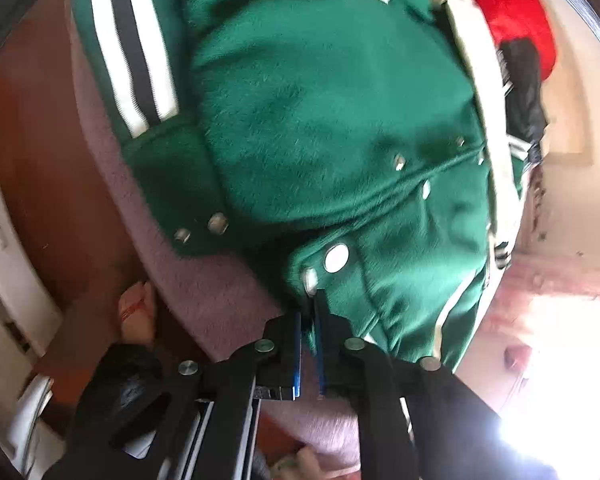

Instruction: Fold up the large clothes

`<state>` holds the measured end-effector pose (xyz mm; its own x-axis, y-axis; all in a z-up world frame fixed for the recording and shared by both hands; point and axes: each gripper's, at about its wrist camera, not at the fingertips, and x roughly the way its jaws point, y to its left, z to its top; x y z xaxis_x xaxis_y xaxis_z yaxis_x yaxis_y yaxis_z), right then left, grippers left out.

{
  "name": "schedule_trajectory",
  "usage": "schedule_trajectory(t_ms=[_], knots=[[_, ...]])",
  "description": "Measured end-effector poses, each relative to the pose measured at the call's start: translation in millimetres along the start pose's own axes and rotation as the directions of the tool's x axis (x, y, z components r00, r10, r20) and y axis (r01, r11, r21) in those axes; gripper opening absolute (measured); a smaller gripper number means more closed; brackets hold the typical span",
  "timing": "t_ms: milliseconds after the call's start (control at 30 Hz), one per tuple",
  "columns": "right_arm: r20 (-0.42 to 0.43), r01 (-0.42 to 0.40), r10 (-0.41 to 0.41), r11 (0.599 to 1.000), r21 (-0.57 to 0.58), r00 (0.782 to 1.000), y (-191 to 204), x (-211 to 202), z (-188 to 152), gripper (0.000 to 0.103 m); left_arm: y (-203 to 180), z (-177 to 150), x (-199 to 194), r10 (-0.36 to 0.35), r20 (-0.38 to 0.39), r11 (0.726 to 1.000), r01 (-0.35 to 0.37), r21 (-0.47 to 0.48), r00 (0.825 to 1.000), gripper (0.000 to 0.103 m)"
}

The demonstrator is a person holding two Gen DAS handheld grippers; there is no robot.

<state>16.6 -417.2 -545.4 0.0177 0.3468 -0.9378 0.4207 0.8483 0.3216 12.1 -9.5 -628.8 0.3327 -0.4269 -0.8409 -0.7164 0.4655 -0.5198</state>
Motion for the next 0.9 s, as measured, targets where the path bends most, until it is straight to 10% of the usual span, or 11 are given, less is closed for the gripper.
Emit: schedule_trajectory(t_ms=[133,233,467,600,633,667,767,900], knots=[[-0.018,-0.103,0.104,0.992,0.070,0.994,-1,-16,18,0.064,-7,-13,-32,0.106,0.007,0.993,-0.106,0.051,0.994,0.021],[-0.001,-0.153,0.153,0.986,0.063,0.988,0,-39,40,0.064,-31,-21,-59,0.172,0.120,0.967,-0.191,0.166,0.978,0.103],[-0.007,-0.225,0.226,0.974,0.029,0.974,-3,-56,129,0.064,-107,-44,-51,0.282,0.364,0.830,-0.416,0.371,0.888,0.103],[-0.073,-0.326,0.328,0.944,0.038,0.942,14,4,195,0.055,-132,-57,-15,0.301,0.339,0.832,-0.419,0.364,0.891,0.103],[-0.112,-0.327,0.329,0.944,0.040,0.938,18,24,203,0.021,-136,-61,-7,0.309,0.332,0.832,-0.423,0.359,0.891,0.103],[-0.188,-0.281,0.281,0.959,0.026,0.941,23,49,206,0.008,-143,-65,3,0.318,0.325,0.831,-0.427,0.357,0.891,0.103],[-0.324,-0.166,0.127,0.981,-0.095,0.938,24,82,189,0.007,-159,-79,29,0.363,0.303,0.810,-0.459,0.365,0.881,0.103],[-0.420,-0.287,0.228,0.954,-0.083,0.878,15,53,210,0.012,-178,-101,64,0.410,0.269,0.772,-0.489,0.407,0.872,0.103]])
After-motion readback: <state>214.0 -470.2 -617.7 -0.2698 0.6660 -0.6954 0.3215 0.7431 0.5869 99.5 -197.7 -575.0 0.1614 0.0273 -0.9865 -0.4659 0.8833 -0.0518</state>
